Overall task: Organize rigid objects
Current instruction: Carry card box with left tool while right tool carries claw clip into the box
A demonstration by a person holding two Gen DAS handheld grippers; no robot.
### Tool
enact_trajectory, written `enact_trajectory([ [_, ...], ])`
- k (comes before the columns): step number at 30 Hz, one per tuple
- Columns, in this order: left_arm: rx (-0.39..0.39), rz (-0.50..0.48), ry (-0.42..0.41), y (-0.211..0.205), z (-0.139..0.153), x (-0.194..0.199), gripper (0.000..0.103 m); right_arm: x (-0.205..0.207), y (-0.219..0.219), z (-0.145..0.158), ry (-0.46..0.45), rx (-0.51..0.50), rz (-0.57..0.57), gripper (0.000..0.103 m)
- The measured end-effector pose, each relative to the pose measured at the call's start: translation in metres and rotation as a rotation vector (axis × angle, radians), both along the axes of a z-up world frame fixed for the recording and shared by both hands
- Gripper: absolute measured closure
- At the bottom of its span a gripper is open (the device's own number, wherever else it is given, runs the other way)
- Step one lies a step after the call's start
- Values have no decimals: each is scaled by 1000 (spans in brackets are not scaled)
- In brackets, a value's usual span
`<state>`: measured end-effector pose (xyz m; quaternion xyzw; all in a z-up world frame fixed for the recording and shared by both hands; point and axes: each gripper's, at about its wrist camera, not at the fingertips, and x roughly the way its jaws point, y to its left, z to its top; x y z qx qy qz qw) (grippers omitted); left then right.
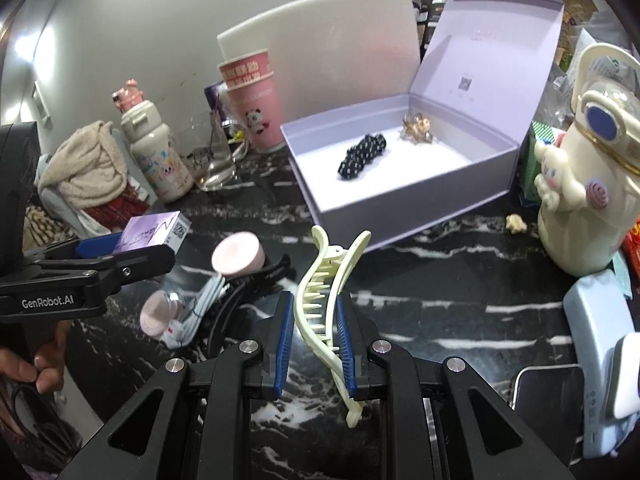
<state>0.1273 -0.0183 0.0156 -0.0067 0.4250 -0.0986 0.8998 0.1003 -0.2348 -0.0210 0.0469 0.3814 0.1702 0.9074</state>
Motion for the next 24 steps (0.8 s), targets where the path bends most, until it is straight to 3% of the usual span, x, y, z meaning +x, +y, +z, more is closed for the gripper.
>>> enact_trajectory([
  [12,-42,-106,-26,-41,21,40,8,31,-18,28,-17,5,-9,82],
  [18,-34,-190,-14,-58,30,59,8,52,-18,34,22,-29,11,82],
  [24,-29,-227,-60,-71,39,79,8,67,-22,46,-47,-54,2,82],
])
